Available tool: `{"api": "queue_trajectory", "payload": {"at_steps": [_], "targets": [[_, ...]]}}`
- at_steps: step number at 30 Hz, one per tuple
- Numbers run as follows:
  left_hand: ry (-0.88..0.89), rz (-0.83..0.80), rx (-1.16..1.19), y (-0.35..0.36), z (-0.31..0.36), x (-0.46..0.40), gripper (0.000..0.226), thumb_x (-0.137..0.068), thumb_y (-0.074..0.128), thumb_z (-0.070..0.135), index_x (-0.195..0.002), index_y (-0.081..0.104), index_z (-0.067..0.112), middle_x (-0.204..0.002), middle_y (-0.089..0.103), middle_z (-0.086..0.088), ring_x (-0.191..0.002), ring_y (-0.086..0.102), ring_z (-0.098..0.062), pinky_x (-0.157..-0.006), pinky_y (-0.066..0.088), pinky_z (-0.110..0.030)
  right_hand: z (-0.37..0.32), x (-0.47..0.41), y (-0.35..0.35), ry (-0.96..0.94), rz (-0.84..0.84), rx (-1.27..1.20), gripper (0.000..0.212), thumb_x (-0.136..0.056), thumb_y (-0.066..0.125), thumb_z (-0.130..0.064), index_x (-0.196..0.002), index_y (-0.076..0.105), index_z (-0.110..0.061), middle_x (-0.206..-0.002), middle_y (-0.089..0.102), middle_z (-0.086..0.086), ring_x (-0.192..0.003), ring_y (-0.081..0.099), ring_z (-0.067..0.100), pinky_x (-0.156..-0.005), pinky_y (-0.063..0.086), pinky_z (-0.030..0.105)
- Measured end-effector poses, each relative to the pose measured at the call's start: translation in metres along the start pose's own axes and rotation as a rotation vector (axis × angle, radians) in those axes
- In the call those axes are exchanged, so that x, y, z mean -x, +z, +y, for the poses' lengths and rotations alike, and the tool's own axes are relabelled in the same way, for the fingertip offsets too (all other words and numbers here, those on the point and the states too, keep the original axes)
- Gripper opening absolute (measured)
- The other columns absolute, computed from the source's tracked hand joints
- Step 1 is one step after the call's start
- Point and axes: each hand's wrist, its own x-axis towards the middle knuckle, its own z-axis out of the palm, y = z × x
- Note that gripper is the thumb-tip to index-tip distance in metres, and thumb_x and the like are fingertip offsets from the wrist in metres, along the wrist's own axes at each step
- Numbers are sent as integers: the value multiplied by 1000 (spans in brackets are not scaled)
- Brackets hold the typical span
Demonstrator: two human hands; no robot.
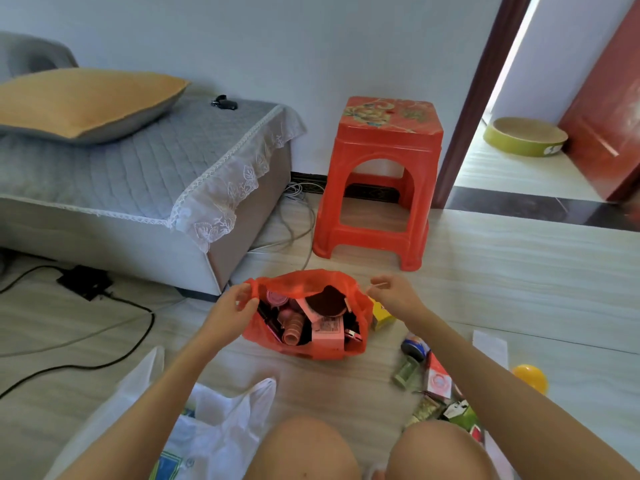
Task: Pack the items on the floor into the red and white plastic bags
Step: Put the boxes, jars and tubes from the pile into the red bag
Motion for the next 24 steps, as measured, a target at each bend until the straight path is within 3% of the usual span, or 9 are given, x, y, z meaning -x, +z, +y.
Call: {"api": "queue_trajectory", "payload": {"at_steps": [2,5,9,13,17,21,24], "targets": [[154,10,-103,6,13,9,24,-90,53,10,-114,54,14,-96,54,8,-95,52,-16,-86,41,-29,7,14,-4,-76,35,80,43,-89,59,-21,-127,49,-4,-119,57,13,-106,56,24,-79,39,24],[338,-29,-310,20,22,8,46,-89,55,14,-134,43,12,-125,52,-1,-117,48,-16,-100,33,-23,30,29,-15,-213,85,231,44,-88,59,-17,-129,47,-6,-127,54,12,-116,52,24,-92,38,27],[648,-305,-677,57,57,-5,51,-92,50,26,-139,33,26,-138,41,4,-114,50,-12,-102,40,-29,79,43,-39,-227,178,291,45,-87,60,-15,-129,46,-9,-128,53,10,-118,51,24,-96,37,31],[838,-397,-833,125,91,-16,50,-93,47,26,-140,32,25,-144,37,0,-126,42,-20,-100,41,-33,142,47,-62,-87,231,284,48,-89,58,-21,-134,42,-12,-132,51,10,-118,49,25,-96,39,33],[837,-470,-718,218,76,-20,48,-90,48,16,-136,39,16,-140,41,-5,-124,44,-25,-99,41,-37,200,39,-70,57,239,321,46,-91,54,-26,-134,42,-14,-134,50,11,-120,49,27,-98,42,42],[606,-570,-663,297,12,-20,48,-89,46,14,-137,38,14,-139,41,-7,-128,39,-23,-105,33,-32,252,23,-62,156,182,353,41,-91,53,-25,-130,44,-13,-131,50,11,-119,46,26,-101,39,42],[400,-600,-690,333,-46,-25,48,-88,46,17,-135,37,16,-134,43,-6,-124,41,-24,-101,37,-35,279,3,-49,244,168,344,40,-93,52,-27,-128,42,-12,-129,46,11,-120,42,25,-98,39,37]]}}
